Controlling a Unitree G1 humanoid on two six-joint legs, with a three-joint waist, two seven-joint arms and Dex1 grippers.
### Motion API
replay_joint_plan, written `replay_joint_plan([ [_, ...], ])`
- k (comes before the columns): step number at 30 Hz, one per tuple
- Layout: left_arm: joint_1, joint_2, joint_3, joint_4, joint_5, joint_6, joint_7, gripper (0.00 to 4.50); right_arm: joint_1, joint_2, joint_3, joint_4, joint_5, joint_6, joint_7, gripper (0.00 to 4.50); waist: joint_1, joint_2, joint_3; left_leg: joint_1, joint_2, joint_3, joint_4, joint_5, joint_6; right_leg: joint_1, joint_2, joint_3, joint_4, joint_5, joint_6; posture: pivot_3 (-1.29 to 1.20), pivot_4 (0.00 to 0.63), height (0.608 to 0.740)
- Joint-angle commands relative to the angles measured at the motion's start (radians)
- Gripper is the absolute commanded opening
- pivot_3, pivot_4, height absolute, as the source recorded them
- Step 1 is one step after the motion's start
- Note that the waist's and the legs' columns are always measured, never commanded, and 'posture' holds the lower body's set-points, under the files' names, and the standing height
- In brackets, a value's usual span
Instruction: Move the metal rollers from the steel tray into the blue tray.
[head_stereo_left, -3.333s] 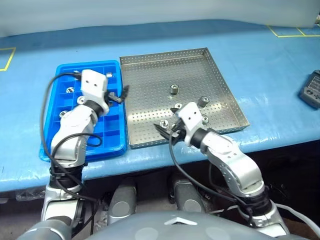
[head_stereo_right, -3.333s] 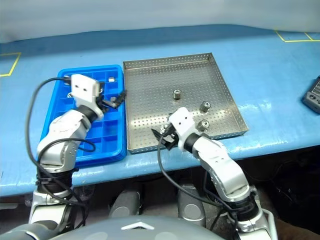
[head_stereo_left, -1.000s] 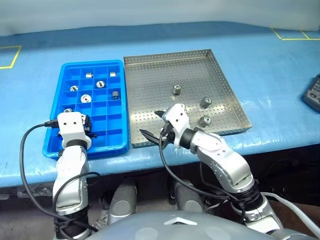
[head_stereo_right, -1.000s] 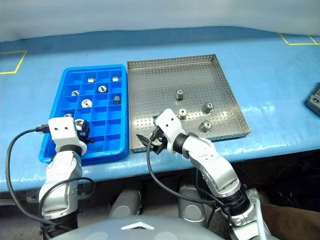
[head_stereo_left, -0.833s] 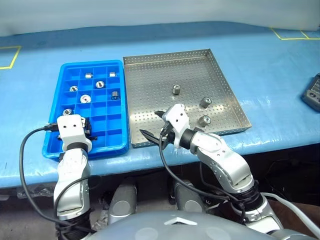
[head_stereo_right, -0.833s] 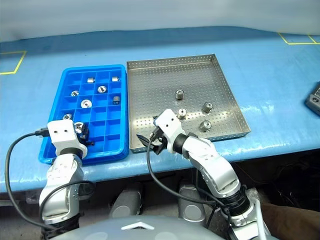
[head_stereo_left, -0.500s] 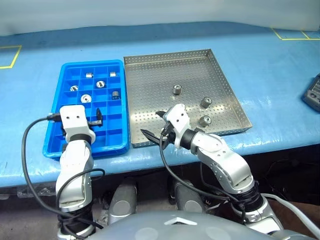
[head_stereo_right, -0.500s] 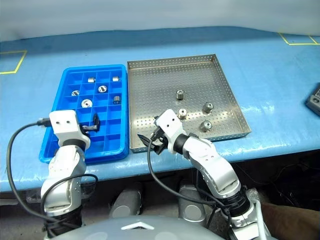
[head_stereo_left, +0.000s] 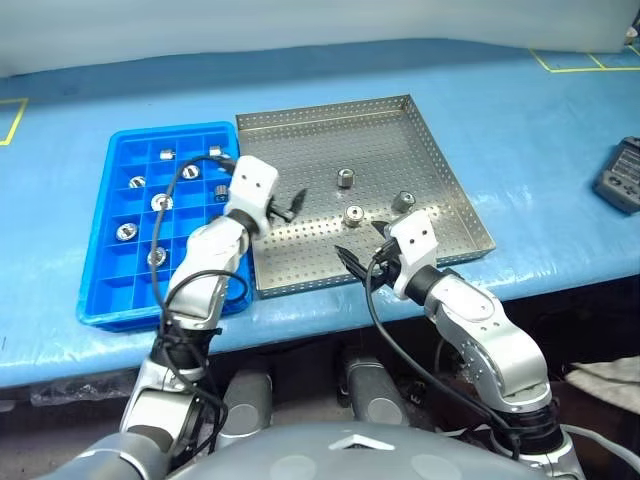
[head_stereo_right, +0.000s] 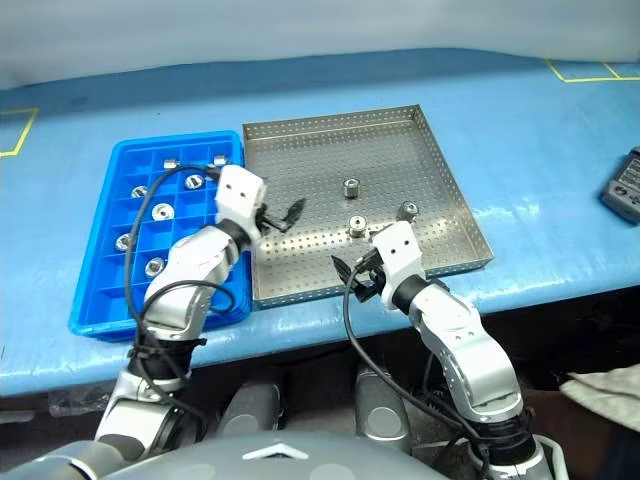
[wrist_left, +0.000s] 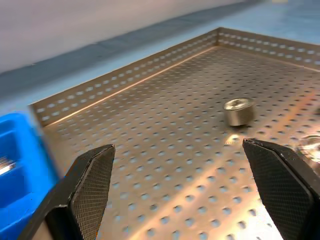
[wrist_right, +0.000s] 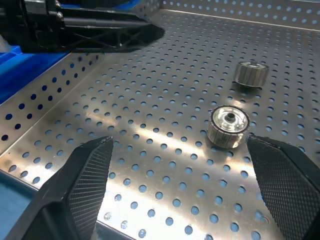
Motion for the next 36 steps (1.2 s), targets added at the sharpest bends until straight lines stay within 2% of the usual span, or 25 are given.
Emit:
replay_joint_plan([
  [1,-0.06,-0.032,-0.06,0.078,0.01,-0.032,-0.033,4.47,0.019,0.006,-0.015,-0.057,-0.002,0.006,-0.024,4.5,-0.012,0.0,0.0,0.0,0.0,0.0,0.0,0.0,0.0,0.0,0.0,0.0,0.0,0.0,0.0,-0.15,0.15,0.74],
  [7,-0.128,-0.104,-0.098,0.234,0.013,-0.048,-0.037,4.47,0.04,0.018,-0.01,-0.071,-0.007,0.009,-0.048,4.5,-0.03,0.0,0.0,0.0,0.0,0.0,0.001,0.0,0.0,0.0,0.0,0.0,0.0,0.0,0.0,-0.17,0.15,0.74],
  [17,-0.193,-0.123,-0.17,0.449,0.059,-0.108,-0.101,4.47,0.019,0.028,0.007,-0.055,-0.015,0.003,-0.053,4.5,-0.045,0.0,0.0,0.0,0.0,0.0,0.001,0.0,0.0,0.0,0.0,0.001,0.0,0.0,0.0,-0.17,0.15,0.74],
  [36,-0.175,-0.127,-0.136,0.435,0.079,-0.122,-0.066,4.47,0.0,0.038,0.022,-0.032,-0.016,-0.006,-0.044,4.5,-0.043,0.0,0.0,0.0,0.0,0.0,0.001,0.0,0.0,0.0,0.0,0.001,0.0,0.0,0.001,-0.14,0.15,0.74],
])
